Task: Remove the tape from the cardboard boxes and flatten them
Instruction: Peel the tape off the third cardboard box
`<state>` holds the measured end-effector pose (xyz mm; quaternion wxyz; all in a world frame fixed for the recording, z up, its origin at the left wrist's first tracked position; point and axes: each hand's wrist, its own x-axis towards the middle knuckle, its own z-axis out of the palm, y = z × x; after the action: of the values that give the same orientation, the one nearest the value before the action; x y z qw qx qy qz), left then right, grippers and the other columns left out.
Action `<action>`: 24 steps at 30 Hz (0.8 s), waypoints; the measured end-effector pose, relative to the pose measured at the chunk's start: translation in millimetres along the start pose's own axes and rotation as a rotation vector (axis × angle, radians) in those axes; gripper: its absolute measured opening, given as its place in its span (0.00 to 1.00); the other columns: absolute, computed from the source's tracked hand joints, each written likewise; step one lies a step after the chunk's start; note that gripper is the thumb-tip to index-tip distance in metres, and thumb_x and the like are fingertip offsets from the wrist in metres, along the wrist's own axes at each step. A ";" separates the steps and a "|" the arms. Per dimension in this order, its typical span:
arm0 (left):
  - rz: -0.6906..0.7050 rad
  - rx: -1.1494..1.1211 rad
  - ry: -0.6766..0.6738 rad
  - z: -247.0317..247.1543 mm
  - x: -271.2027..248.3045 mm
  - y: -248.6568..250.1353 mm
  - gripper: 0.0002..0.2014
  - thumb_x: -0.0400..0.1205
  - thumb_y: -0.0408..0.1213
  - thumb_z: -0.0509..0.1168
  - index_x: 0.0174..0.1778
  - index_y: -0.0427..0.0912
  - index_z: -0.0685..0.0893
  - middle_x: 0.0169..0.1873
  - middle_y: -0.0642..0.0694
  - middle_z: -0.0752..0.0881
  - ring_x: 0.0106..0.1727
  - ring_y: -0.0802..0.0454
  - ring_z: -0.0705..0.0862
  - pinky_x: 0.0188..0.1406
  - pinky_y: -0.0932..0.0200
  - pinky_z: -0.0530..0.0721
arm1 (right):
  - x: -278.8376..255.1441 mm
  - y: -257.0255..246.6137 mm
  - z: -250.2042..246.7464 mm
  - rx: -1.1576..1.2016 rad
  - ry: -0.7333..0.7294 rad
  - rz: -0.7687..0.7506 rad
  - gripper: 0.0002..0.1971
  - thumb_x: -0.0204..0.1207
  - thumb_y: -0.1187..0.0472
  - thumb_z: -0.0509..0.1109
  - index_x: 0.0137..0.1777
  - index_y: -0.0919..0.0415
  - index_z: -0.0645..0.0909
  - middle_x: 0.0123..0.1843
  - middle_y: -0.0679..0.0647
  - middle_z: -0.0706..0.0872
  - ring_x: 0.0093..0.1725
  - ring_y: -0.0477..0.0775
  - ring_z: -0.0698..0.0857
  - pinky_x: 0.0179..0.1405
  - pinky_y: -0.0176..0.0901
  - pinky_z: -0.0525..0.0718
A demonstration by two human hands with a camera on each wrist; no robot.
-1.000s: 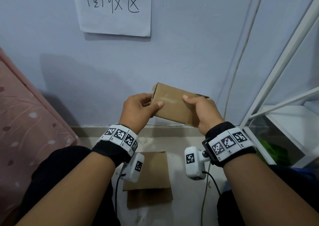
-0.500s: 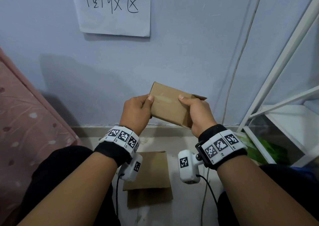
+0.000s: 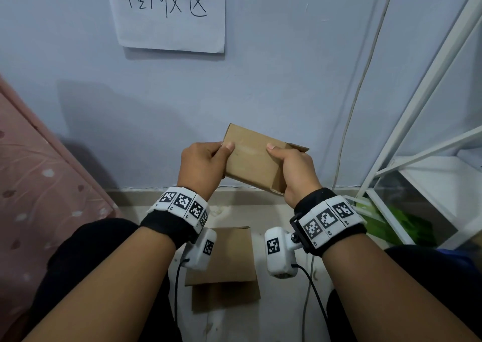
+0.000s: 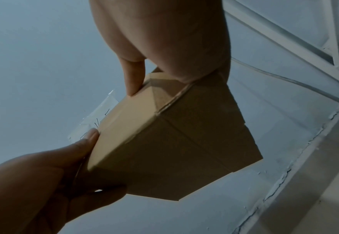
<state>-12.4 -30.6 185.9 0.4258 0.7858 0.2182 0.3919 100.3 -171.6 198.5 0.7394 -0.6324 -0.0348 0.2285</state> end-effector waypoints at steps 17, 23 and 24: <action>-0.042 0.017 -0.002 -0.5 -1.4 3.0 0.29 0.86 0.48 0.65 0.23 0.31 0.75 0.14 0.49 0.75 0.25 0.32 0.85 0.31 0.37 0.89 | 2.4 2.2 -0.3 0.002 0.014 -0.014 0.22 0.72 0.58 0.81 0.65 0.62 0.83 0.59 0.56 0.91 0.54 0.58 0.91 0.48 0.53 0.90; -0.032 0.043 0.019 1.7 -2.0 4.3 0.27 0.88 0.50 0.60 0.24 0.39 0.73 0.15 0.52 0.76 0.28 0.34 0.86 0.35 0.37 0.91 | 2.8 0.3 -2.1 0.009 0.035 -0.043 0.21 0.73 0.60 0.81 0.64 0.63 0.83 0.57 0.56 0.92 0.51 0.56 0.91 0.44 0.49 0.89; -0.030 0.049 0.009 1.6 -2.0 5.1 0.27 0.85 0.54 0.61 0.26 0.38 0.79 0.17 0.50 0.79 0.29 0.35 0.87 0.37 0.38 0.91 | 3.0 1.0 -2.3 0.009 0.041 -0.043 0.21 0.72 0.60 0.82 0.64 0.63 0.83 0.57 0.56 0.92 0.52 0.57 0.91 0.46 0.52 0.90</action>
<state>-12.2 -35.5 188.8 0.4112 0.7909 0.2416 0.3836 103.5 -172.5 196.4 0.7475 -0.6327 -0.0322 0.1997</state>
